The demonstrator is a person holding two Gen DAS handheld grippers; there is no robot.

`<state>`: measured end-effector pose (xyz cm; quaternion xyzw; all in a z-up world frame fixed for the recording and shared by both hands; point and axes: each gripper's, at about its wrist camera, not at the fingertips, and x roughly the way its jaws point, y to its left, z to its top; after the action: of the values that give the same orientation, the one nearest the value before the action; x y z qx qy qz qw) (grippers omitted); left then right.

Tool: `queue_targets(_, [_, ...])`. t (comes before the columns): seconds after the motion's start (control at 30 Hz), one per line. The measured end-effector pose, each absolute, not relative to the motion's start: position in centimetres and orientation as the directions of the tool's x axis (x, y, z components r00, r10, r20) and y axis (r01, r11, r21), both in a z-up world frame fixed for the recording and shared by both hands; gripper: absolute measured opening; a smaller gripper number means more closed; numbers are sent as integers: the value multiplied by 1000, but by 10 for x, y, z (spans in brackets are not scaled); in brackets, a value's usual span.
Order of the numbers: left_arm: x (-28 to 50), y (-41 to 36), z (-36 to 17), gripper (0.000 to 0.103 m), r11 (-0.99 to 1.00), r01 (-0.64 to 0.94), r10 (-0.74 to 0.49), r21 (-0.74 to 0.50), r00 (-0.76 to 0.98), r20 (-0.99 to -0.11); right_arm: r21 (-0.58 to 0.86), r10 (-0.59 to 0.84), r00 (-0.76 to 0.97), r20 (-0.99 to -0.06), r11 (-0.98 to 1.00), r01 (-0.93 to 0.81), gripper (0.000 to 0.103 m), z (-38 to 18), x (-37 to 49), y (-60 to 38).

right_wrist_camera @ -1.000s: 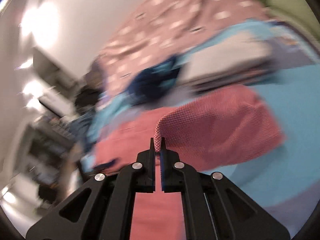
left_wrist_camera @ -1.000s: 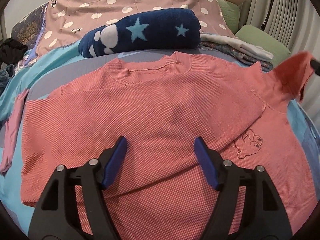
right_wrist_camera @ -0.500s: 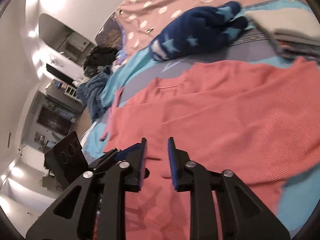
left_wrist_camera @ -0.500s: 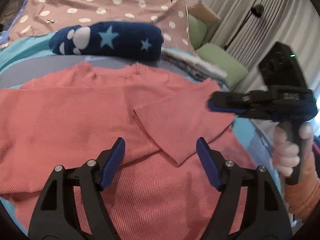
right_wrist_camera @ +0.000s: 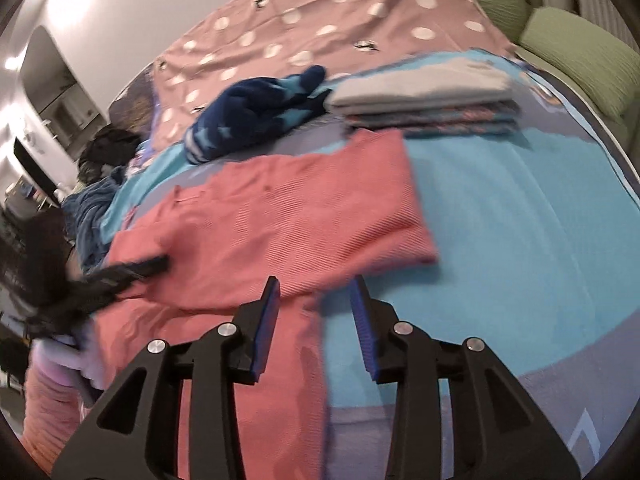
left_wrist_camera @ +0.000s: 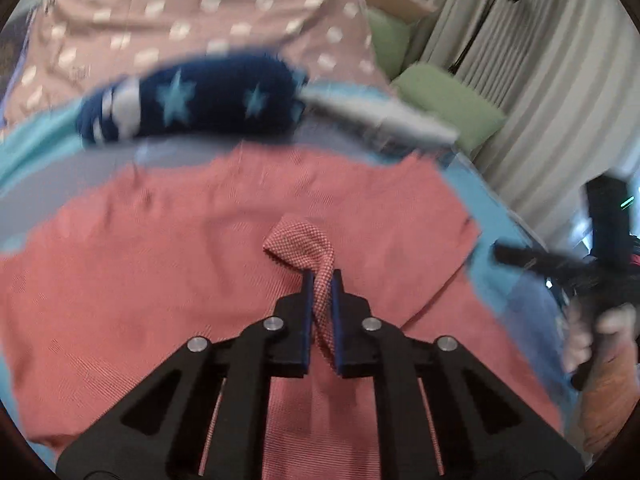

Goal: Fold small clothes
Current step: 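Fold the sleeve and side over the body with the right gripper, release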

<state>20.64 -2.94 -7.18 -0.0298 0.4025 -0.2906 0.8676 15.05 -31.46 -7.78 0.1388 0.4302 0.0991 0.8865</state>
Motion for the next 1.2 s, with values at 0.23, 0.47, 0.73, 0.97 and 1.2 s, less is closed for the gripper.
queue_targets(0.23, [193, 2, 21, 8, 871, 466, -466, -158, 680, -565, 254, 229, 619, -752, 966, -49, 46, -83, 152, -316])
queue_targets(0.47, [192, 63, 40, 8, 925, 348, -371, -152, 741, -559, 192, 219, 598, -771, 975, -110, 50, -90, 163, -289])
queue_targets(0.73, [188, 114, -1, 16, 968, 234, -234, -89, 721, -652, 161, 228, 572, -788, 973, -166, 51, -96, 167, -263])
queue_targets(0.97, [197, 135, -74, 49, 995, 102, -67, -1, 643, -763, 166, 248, 616, -748, 968, -188, 50, -75, 165, -258])
queue_targets(1.2, [196, 126, -120, 60, 996, 81, -18, 41, 617, -787, 161, 272, 544, -794, 956, -244, 30, -92, 192, -229])
